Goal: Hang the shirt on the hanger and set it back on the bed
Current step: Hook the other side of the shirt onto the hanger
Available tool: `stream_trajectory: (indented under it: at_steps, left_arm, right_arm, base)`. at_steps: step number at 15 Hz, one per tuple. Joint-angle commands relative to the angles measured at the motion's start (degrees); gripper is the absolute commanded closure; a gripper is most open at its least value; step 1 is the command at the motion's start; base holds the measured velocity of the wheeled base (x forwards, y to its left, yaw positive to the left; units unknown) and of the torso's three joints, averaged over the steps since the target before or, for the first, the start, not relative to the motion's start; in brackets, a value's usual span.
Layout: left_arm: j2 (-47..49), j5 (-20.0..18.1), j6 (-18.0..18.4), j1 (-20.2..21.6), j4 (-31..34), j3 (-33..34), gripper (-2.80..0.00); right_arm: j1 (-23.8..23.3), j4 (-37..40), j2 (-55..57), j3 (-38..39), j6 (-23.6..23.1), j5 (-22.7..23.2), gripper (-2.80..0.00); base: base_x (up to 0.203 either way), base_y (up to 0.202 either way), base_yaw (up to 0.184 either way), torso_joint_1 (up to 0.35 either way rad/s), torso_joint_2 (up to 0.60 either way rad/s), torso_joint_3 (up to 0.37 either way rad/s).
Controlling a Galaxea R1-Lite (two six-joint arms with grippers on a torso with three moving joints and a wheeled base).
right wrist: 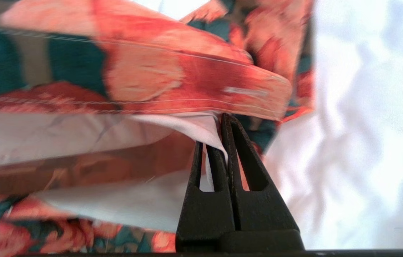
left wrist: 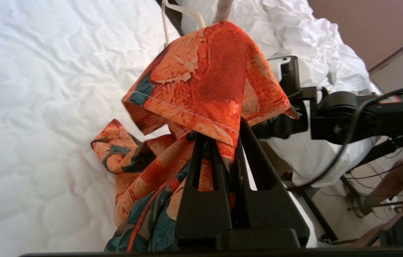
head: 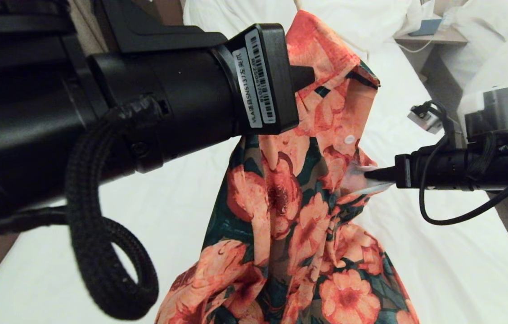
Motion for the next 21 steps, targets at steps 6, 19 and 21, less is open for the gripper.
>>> stream_trajectory:
  at_steps: [6,19,21]
  left_arm:
    - [-2.0,1.4,-2.2,-4.1,0.3,-0.5,0.0]
    - [-2.3,1.1,-7.3,-7.4,7.9,-3.2,0.0]
    - [-1.7,1.0,-7.4,-7.5,8.7,-3.3,0.0]
  right_arm:
    - [-1.1,-7.9,3.2,-0.9,5.3,0.6,0.0]
    - [-2.0,-10.2,7.4,-6.4,7.2,0.1,0.0]
    - [-2.3,-10.0,7.4,-7.5,7.2,0.1,0.0]
  base:
    - [0.0,0.0,0.0,0.0,0.0,0.0]
    - [0.0,0.0,0.0,0.0,0.0,0.0]
    - [0.0,0.0,0.0,0.0,0.0,0.0]
